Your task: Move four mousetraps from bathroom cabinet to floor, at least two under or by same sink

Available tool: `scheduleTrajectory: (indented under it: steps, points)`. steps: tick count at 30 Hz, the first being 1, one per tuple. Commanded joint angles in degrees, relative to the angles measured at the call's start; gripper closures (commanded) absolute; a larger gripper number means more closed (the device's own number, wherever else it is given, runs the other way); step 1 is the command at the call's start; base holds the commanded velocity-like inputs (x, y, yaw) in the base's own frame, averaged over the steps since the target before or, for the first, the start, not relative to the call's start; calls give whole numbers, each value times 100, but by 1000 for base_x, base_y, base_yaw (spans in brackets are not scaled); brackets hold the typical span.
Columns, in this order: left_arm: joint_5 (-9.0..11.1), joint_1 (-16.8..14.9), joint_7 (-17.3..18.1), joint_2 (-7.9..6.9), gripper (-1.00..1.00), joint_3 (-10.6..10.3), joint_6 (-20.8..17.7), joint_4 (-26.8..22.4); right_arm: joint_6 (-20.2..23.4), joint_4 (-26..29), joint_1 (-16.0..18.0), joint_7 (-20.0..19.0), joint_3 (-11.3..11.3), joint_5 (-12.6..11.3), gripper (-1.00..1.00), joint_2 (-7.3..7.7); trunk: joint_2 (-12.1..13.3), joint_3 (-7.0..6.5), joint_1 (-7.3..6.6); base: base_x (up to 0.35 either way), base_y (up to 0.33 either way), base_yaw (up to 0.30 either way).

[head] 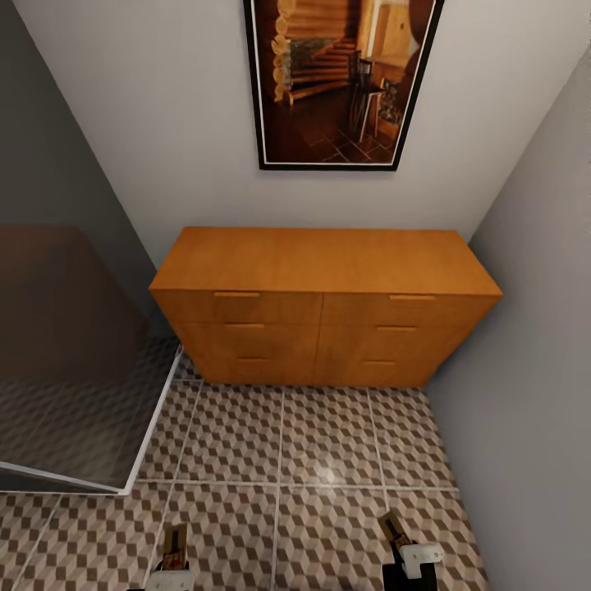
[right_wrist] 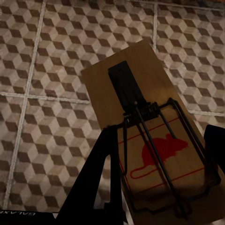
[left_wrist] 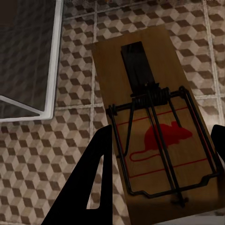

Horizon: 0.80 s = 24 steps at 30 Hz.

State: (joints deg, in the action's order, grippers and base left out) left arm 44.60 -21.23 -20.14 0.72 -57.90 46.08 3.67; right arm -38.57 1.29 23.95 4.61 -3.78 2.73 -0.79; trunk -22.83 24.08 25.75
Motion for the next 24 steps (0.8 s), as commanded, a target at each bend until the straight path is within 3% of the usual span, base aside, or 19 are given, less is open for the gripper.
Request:
scheduleTrajectory:
  steps: [1, 24]
  points:
    - [-40, -4, -69, 7, 100, -37, 7, 19, -12, -6, 4, 43, -35, 26, 100, 0, -9, -2, 3, 0, 0, 0]
    - [-47, -4, -64, 15, 100, -37, 7, 19, -116, -6, 4, 41, -35, 26, 100, 8, -9, -215, 3, 0, 0, -13]
